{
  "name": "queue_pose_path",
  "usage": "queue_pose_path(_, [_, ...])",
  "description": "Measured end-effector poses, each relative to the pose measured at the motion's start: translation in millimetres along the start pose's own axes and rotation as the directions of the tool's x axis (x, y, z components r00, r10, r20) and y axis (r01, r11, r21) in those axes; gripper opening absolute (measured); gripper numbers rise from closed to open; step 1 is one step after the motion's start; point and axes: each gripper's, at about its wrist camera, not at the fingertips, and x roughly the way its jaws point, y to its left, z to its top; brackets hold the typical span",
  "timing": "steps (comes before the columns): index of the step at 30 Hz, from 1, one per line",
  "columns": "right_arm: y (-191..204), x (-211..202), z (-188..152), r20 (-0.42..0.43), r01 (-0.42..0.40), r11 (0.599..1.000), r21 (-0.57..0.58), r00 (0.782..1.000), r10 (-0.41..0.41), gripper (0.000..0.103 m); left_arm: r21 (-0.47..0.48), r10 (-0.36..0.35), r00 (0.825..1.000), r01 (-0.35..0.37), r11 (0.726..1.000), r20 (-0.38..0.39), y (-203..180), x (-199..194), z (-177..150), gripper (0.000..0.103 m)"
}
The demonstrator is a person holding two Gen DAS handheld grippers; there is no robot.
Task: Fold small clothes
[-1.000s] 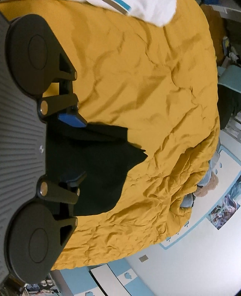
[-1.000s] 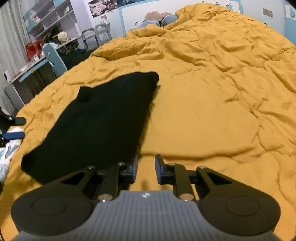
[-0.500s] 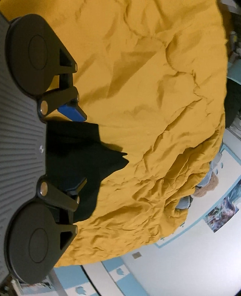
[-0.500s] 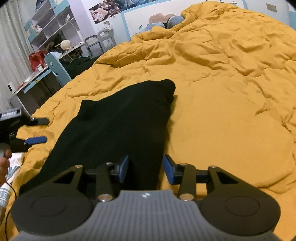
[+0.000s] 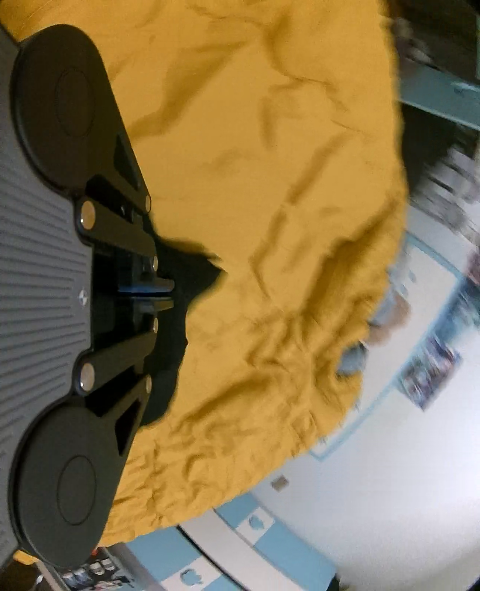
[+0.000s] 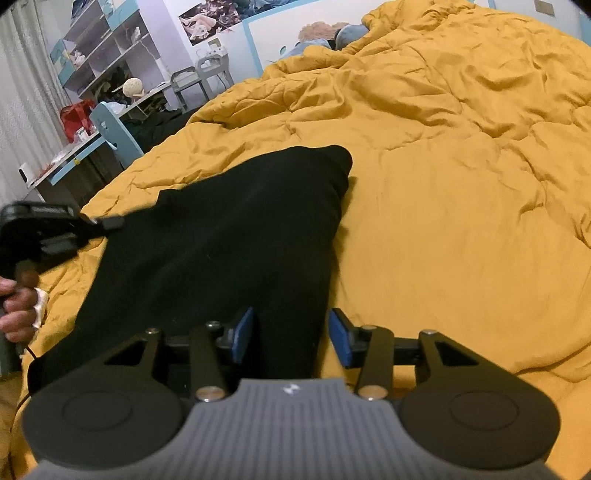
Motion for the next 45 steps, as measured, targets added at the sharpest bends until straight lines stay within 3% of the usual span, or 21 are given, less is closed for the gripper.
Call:
queue_pose_path(2, [0.3, -0.1, -0.2, -0.001, -0.008, 1.000, 0.001, 1.000, 0.008, 0.042, 0.063, 0.074, 0.997, -0.074, 0.995, 0.001, -2.9, -2.8, 4.4, 0.001])
queue_pose_path(6, [-1.1, 4.5, -2.0, -0.018, -0.033, 0.999, 0.009, 0.999, 0.033, 0.046, 0.105, 0.215, 0.969, -0.202, 0.974, -0.122, 17.1, 34.6, -10.4, 0.001])
queue_pose_path(10, [-6.1, 7.9, -2.8, -0.036, -0.043, 0.998, 0.037, 0.998, 0.044, 0.048, 0.043, 0.184, 0.973, -0.179, 0.983, -0.140, 31.9, 42.6, -20.4, 0.003])
queue_pose_path(11, [-6.2, 7.6, -2.0, -0.038, -0.042, 0.998, 0.036, 0.998, 0.044, 0.048, 0.013, 0.167, 0.975, -0.167, 0.986, -0.145, 34.8, 39.6, -17.3, 0.008])
queue_pose_path(14, [-8.7, 0.5, 2.6, -0.018, -0.077, 0.996, 0.043, 0.997, 0.078, 0.049, -0.052, 0.165, 0.980, -0.172, 0.984, -0.114, 40.7, 20.5, -7.0, 0.036])
queue_pose_path(16, [-14.6, -5.9, 7.0, 0.011, -0.111, 0.991, 0.070, 0.994, 0.111, 0.054, -0.101, 0.160, 0.984, -0.168, 0.981, -0.084, 45.4, 4.3, -1.1, 0.067])
queue_pose_path(18, [-22.9, -6.9, 13.0, 0.022, -0.143, 0.983, 0.115, 0.990, 0.142, 0.064, -0.159, 0.101, 0.991, -0.113, 0.981, -0.084, 53.2, -3.6, 2.4, 0.080])
queue_pose_path(21, [-41.0, 2.8, 23.6, 0.002, -0.177, 0.957, 0.229, 0.983, 0.181, 0.066, -0.272, 0.006, 0.987, -0.050, 0.961, -0.158, 70.2, 2.7, -2.3, 0.085])
queue_pose_path(25, [-59.8, 19.0, 34.7, -0.023, -0.203, 0.924, 0.323, 0.975, 0.222, 0.066, -0.368, -0.044, 0.971, -0.047, 0.929, -0.236, 90.0, 24.1, -13.6, 0.086])
queue_pose_path(28, [-66.0, 28.8, 41.6, -0.031, -0.213, 0.918, 0.333, 0.971, 0.237, 0.066, -0.405, -0.100, 0.972, 0.006, 0.914, -0.213, 96.8, 34.6, -16.2, 0.086])
queue_pose_path(33, [-73.2, 43.5, 50.5, -0.032, -0.234, 0.902, 0.364, 0.964, 0.263, 0.066, -0.382, -0.184, 0.952, 0.079, 0.921, -0.245, 94.0, 62.1, -9.0, 0.085])
queue_pose_path(35, [-74.1, 47.5, 53.1, -0.029, -0.244, 0.900, 0.362, 0.962, 0.272, 0.066, -0.376, -0.207, 0.946, 0.102, 0.921, -0.249, 92.6, 71.4, -6.3, 0.080])
queue_pose_path(40, [-80.6, 67.4, 65.4, -0.011, -0.292, 0.862, 0.415, 0.945, 0.326, 0.066, -0.397, -0.243, 0.940, 0.134, 0.908, -0.239, 91.1, 89.6, -4.8, 0.045])
queue_pose_path(45, [-91.9, 95.0, 78.9, 0.007, -0.329, 0.807, 0.490, 0.927, 0.374, 0.065, -0.437, -0.278, 0.936, 0.162, 0.885, -0.215, 90.8, 103.0, -6.4, 0.040])
